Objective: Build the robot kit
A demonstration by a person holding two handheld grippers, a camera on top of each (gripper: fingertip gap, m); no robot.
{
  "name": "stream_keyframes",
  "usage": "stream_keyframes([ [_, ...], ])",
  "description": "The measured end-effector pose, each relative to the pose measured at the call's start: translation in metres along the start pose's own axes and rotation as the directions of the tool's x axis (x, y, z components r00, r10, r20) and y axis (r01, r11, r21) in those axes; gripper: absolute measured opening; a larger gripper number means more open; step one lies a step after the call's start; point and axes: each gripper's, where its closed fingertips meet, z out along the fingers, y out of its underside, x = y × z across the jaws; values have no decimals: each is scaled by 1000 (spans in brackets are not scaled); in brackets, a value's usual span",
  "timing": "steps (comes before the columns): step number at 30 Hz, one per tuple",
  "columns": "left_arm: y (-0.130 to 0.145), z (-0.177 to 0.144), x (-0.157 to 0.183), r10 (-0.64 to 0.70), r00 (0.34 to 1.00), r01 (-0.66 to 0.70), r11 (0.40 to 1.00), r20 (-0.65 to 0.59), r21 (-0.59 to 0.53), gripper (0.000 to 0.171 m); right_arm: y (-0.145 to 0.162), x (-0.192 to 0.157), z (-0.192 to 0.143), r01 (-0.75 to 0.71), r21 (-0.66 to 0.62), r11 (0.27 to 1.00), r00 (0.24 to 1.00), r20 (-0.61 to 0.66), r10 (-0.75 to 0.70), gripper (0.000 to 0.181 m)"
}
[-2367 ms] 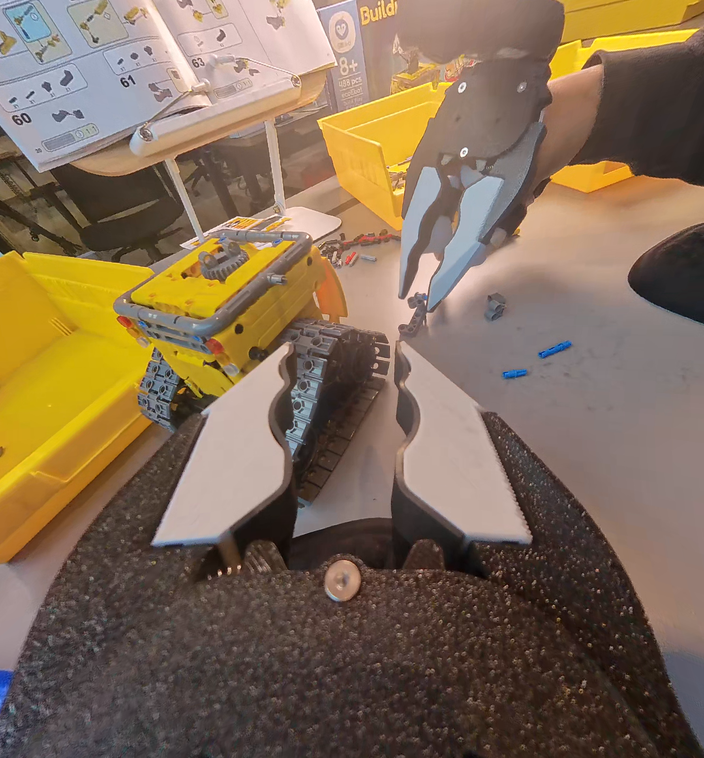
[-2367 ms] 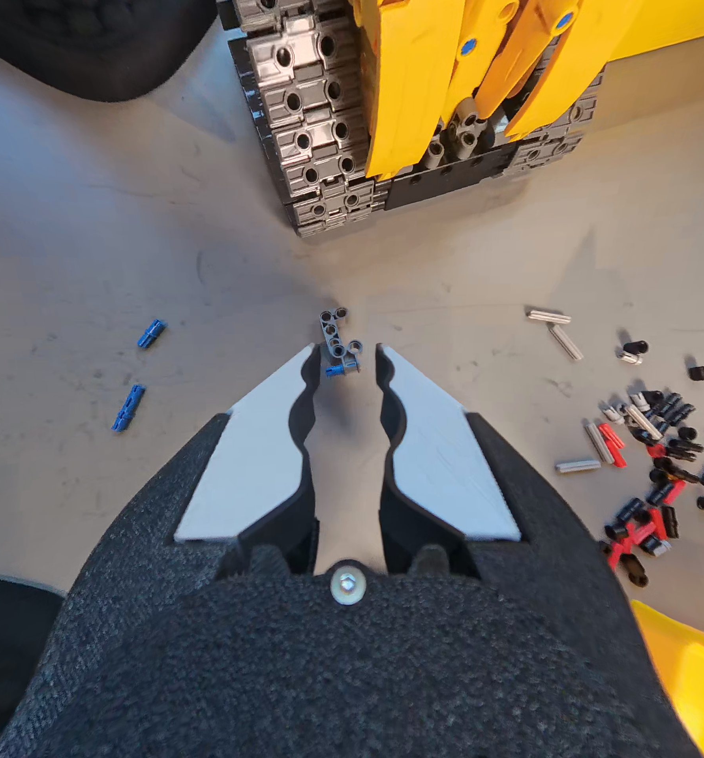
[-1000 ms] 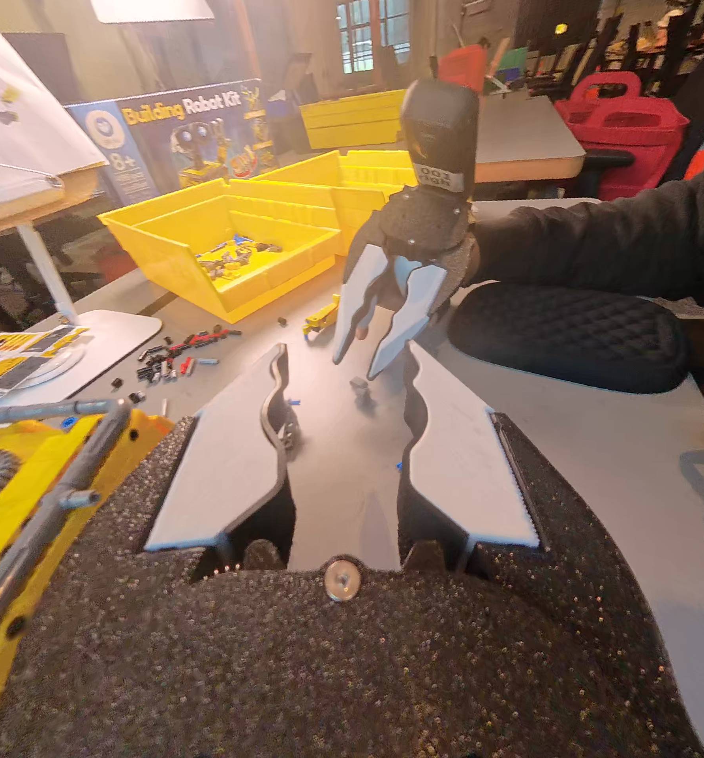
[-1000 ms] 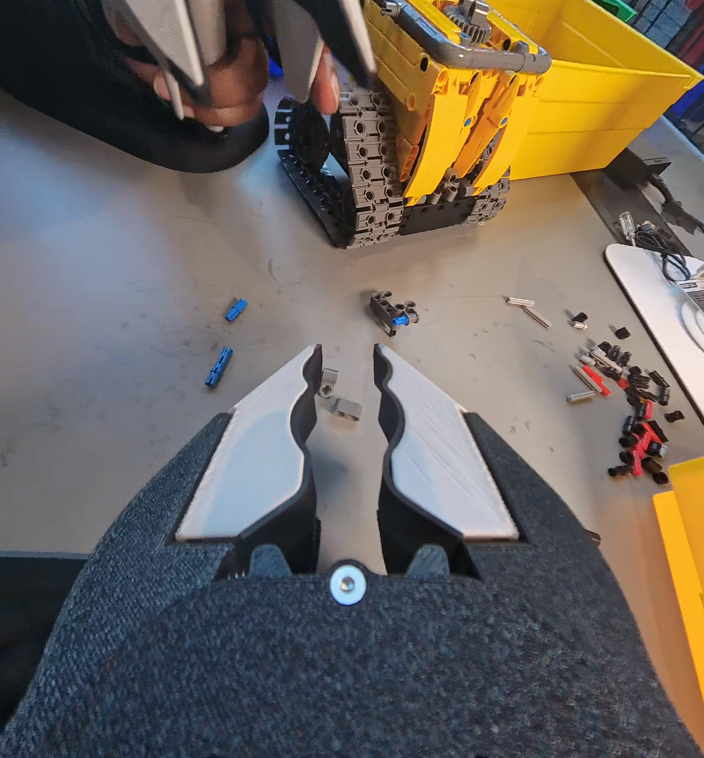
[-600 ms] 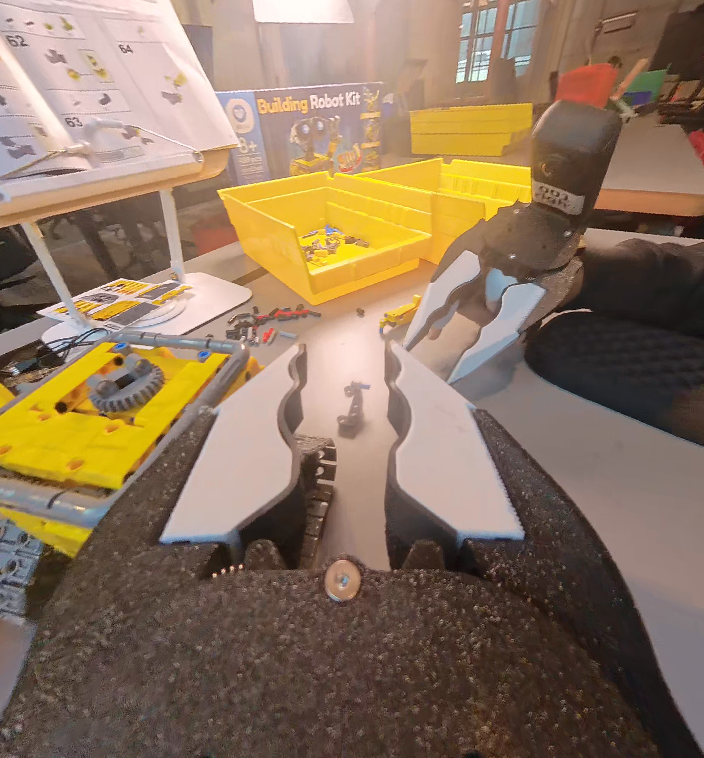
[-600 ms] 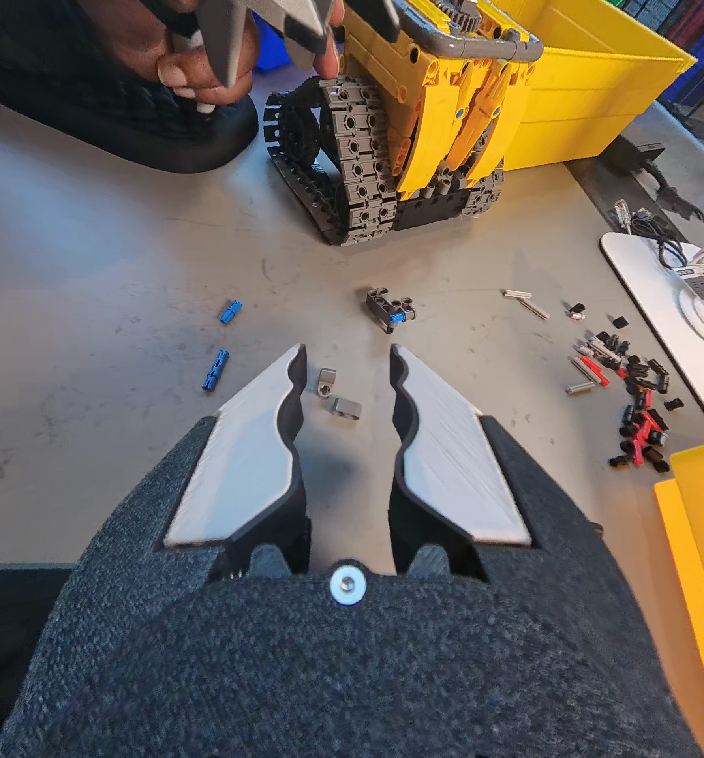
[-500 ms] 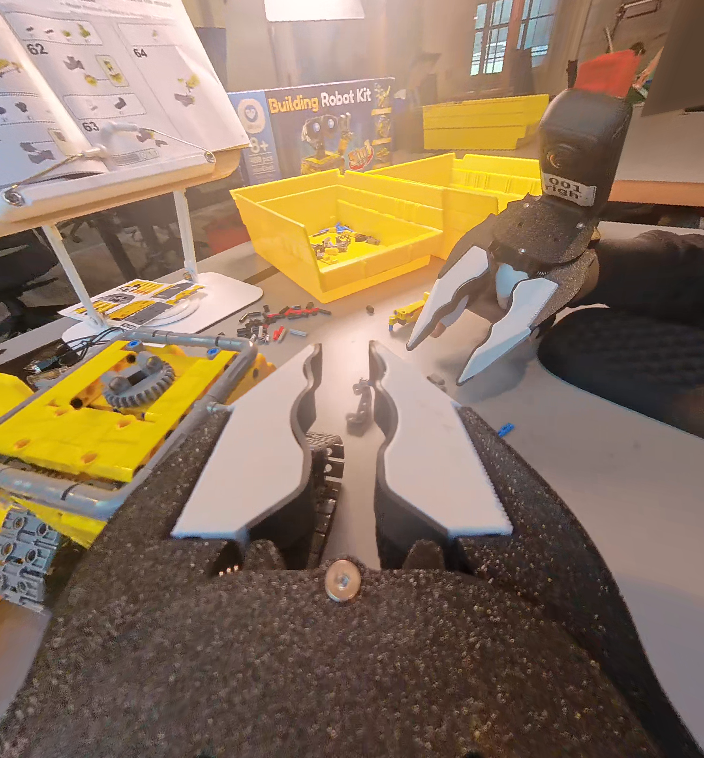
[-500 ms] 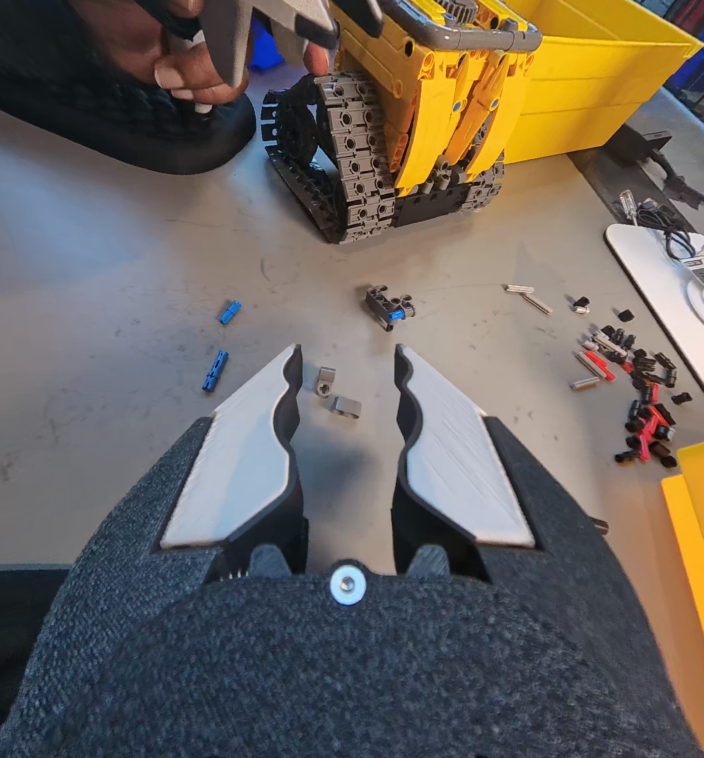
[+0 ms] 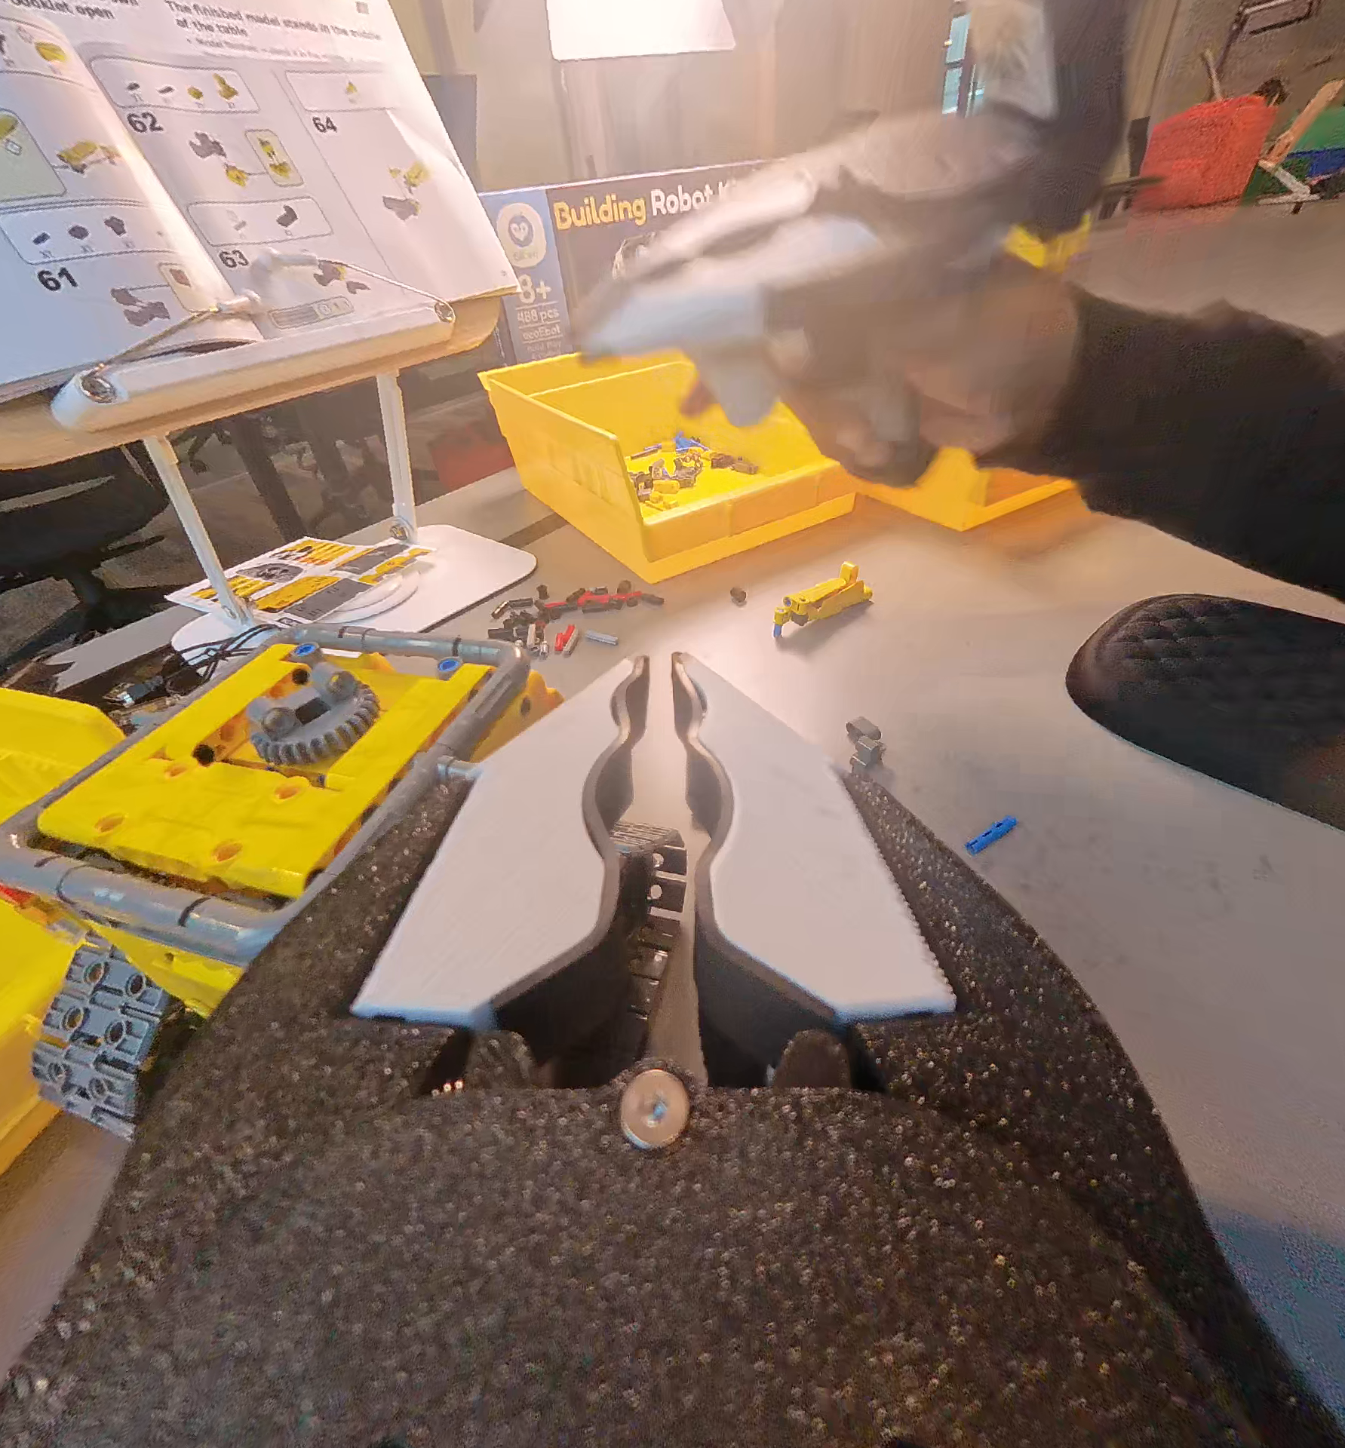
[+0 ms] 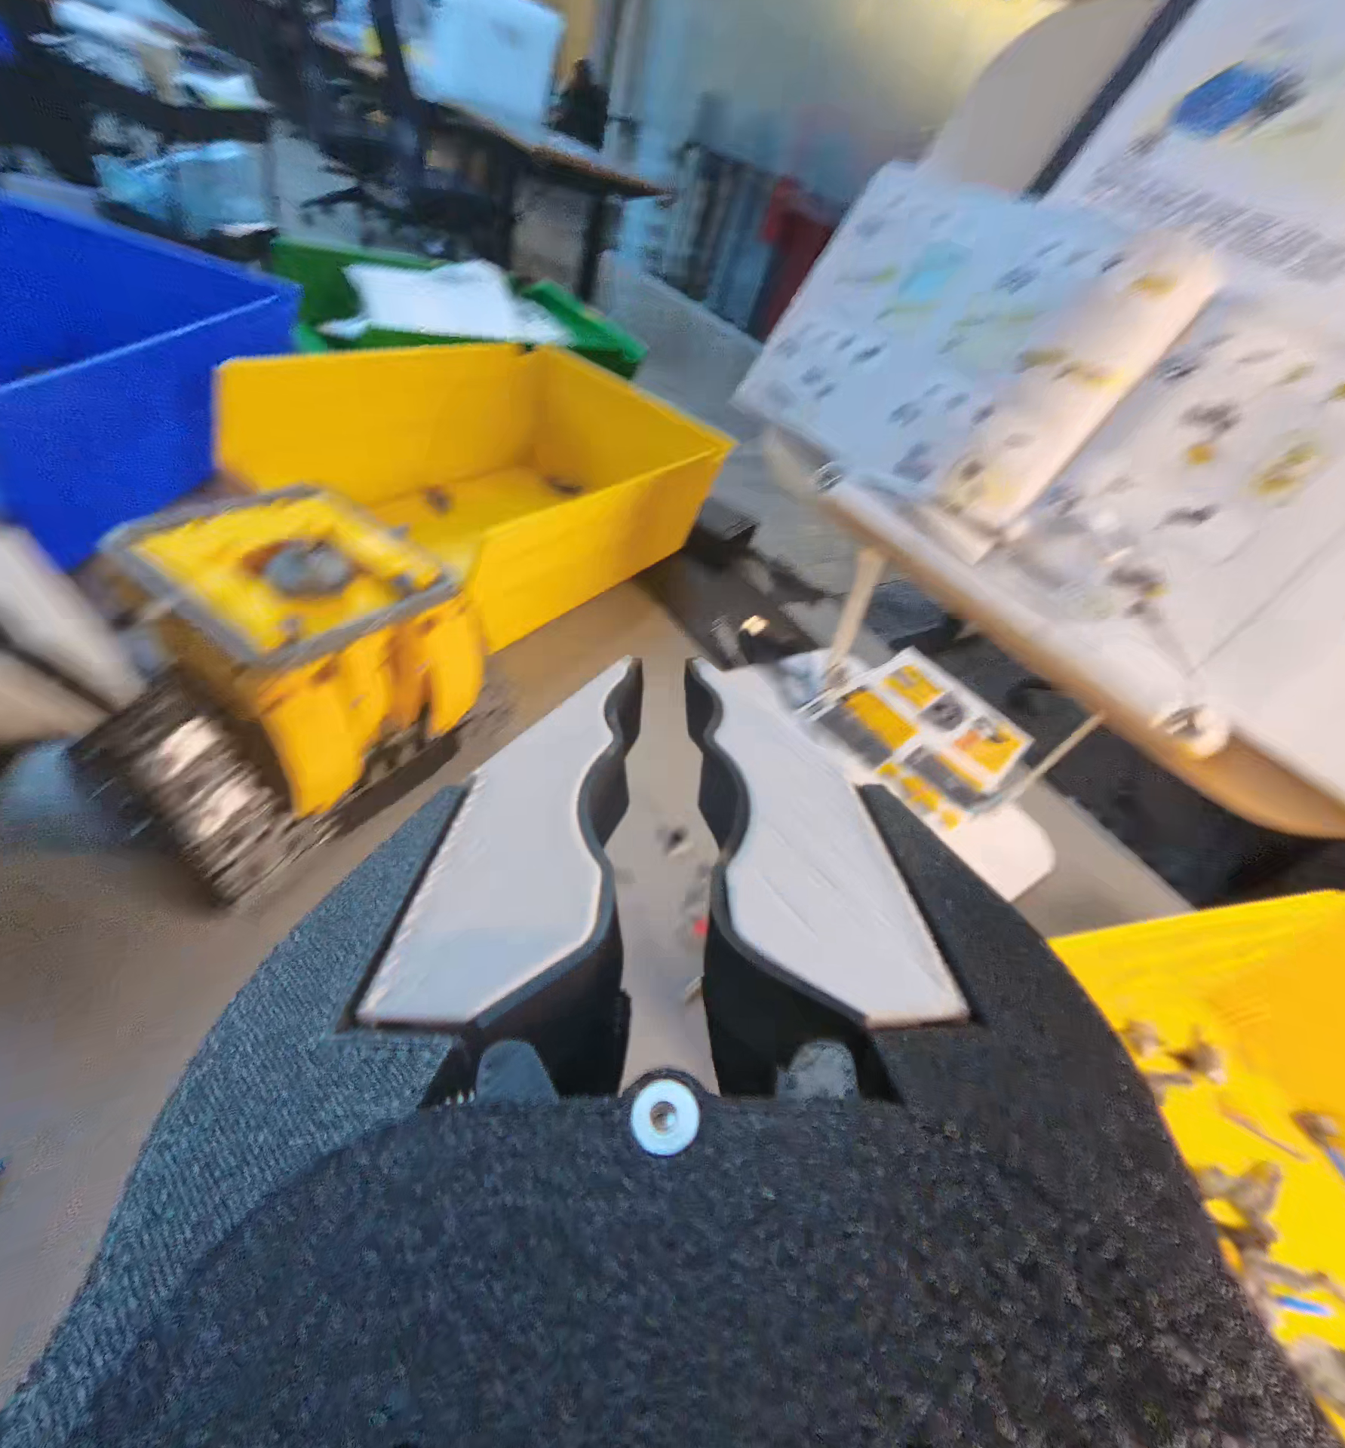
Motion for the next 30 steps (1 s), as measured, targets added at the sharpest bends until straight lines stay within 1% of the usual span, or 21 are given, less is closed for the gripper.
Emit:
stream_keyframes([
  [2,-2,-1,-1,0,1000,0,1000,5,11,5,-33,55,35,44,25,999,986,-162,-40,0],
  [4,-4,-3,-1,2,1000,-2,1000,14,19,5,-42,103,73,98,-28,995,953,-286,-102,0],
  [5,-4,-4,-2,3,1000,-4,1000,19,21,5,-43,118,91,88,-43,995,949,-301,-97,0],
  [7,-5,-6,-3,6,1000,-7,1000,29,22,5,-38,135,121,32,-54,998,954,-296,-46,0],
  [9,-5,-7,-3,8,999,-8,1000,34,26,5,-20,149,136,3,-138,990,942,-331,-49,0],
  [11,-4,-7,-3,0,1000,-1,1000,27,22,5,3,148,144,-33,-223,974,947,-318,-41,0],
  [12,-4,-6,-3,-1,1000,1,1000,25,19,6,4,147,142,-43,-210,977,947,-320,-27,0],
  [14,-4,-6,-2,-1,1000,1,1000,21,19,6,16,143,140,-82,-246,966,953,-305,3,0],
  [18,-3,-5,-1,0,1000,-1,1000,16,14,6,14,143,140,-83,-202,976,953,-301,18,1],
  [19,-2,-5,-1,-1,1000,1,1000,17,12,6,11,143,139,-77,-188,979,954,-299,17,6],
  [21,-3,-5,-2,-6,1000,6,1000,21,15,6,-2,143,129,-80,-121,989,950,-308,39,18],
  [24,-3,-6,-4,-16,1000,15,1000,25,22,7,-30,129,101,-91,35,995,957,-272,97,24],
  [27,-4,-6,-4,-18,1000,17,1000,25,24,7,-49,94,60,-73,165,984,980,-172,101,23],
  [28,-4,-6,-4,-14,1000,14,1000,24,22,8,-48,82,46,-72,177,982,985,-140,97,23],
  [30,-3,-5,-2,-2,1000,2,1000,22,19,8,-34,56,22,-86,157,984,993,-71,98,23],
])
